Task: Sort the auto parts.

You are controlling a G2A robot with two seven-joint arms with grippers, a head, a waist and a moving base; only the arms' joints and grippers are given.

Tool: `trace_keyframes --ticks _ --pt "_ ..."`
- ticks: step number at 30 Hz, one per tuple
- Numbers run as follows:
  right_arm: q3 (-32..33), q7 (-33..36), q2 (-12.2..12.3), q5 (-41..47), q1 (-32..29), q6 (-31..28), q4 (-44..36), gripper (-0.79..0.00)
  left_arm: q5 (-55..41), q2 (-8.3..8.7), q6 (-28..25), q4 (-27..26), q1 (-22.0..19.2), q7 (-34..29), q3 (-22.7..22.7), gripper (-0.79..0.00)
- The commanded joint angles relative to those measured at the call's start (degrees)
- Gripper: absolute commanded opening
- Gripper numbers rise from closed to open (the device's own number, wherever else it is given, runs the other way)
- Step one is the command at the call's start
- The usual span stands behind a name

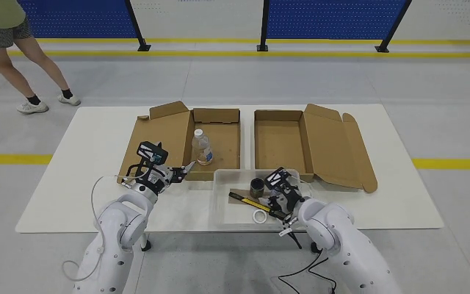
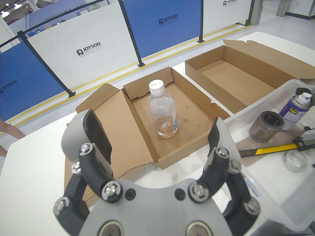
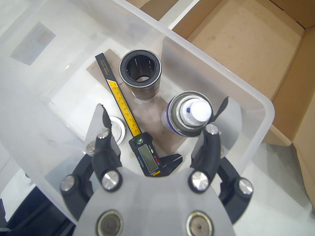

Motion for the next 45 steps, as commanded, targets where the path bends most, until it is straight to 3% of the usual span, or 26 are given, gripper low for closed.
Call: trace_keyframes --ticks 1,2,4,9,11,24,37,45 --pt "-0.17 0.23 -0.04 -0.1 0.08 0.05 0.09 -0.308 0.0 0.0 0.0 0.0 0.0 0.0 0.0 0.0" --pt "-0.22 0.26 -0.05 -0.19 0.09 0.1 0.13 -0.406 0.0 0.0 0.0 0.0 0.0 0.0 0.0 0.0" --pt "-0.28 0.32 -0.08 -0.19 0.07 0.11 0.21 -0.505 0.0 0.0 0.0 0.0 0.0 0.0 0.0 0.0" --pt "-0.02 0.11 -0.05 -0.41 -0.26 0.19 -0.2 -0.668 0.0 0.0 0.0 0.0 0.0 0.0 0.0 0.0" --pt "0.26 0.14 0.01 -0.42 -0.67 0.27 -0.86 -0.779 0.0 0.0 0.0 0.0 0.0 0.0 0.0 0.0" --pt "5.36 -2.0 0.82 1.5 -4.98 0.4 -8.67 -0.785 0.0 0.0 0.0 0.0 0.0 0.0 0.0 0.0" --pt "13.99 0.98 1.69 22.34 -8.77 -4.53 -16.68 -0.785 0.0 0.0 0.0 0.0 0.0 0.0 0.0 0.0" --pt "14.1 2.36 1.98 24.22 -7.78 -5.37 -16.08 -0.785 0.0 0.0 0.0 0.0 0.0 0.0 0.0 0.0"
